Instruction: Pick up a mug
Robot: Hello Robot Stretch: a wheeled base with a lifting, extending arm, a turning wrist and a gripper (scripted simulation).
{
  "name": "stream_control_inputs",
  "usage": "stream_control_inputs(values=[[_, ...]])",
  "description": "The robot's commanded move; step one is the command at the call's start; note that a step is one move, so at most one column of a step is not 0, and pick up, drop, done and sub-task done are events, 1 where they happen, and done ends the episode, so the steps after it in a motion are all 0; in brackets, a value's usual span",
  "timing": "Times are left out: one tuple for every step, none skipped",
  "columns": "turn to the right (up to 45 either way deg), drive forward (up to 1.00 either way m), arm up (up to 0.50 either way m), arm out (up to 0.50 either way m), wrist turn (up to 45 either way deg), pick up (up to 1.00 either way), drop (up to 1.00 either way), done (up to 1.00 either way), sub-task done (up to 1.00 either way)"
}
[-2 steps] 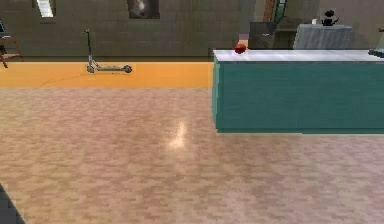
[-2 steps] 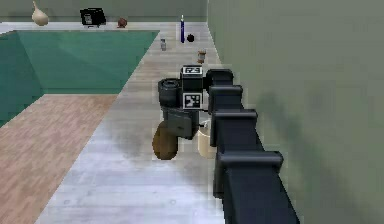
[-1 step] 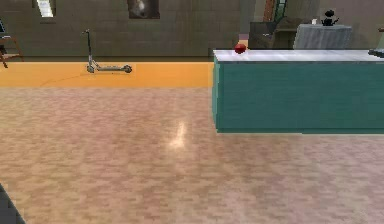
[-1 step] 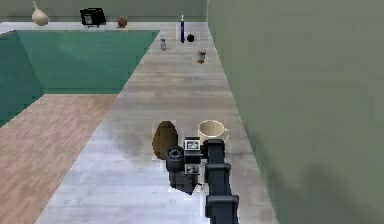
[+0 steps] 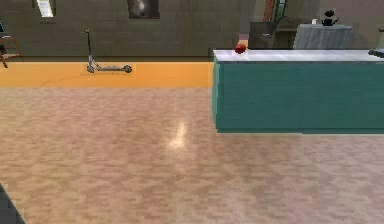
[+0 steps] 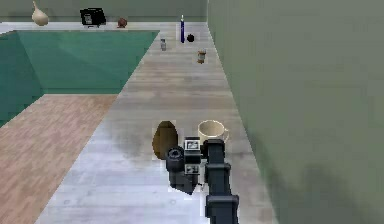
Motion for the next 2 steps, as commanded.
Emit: stream_control_inputs(values=[[0.0,0.00,0.10,0.00,0.0,0.00,0.00,0.00,0.00],[0.0,0.00,0.00,0.00,0.0,0.00,0.00,1.00,0.00]])
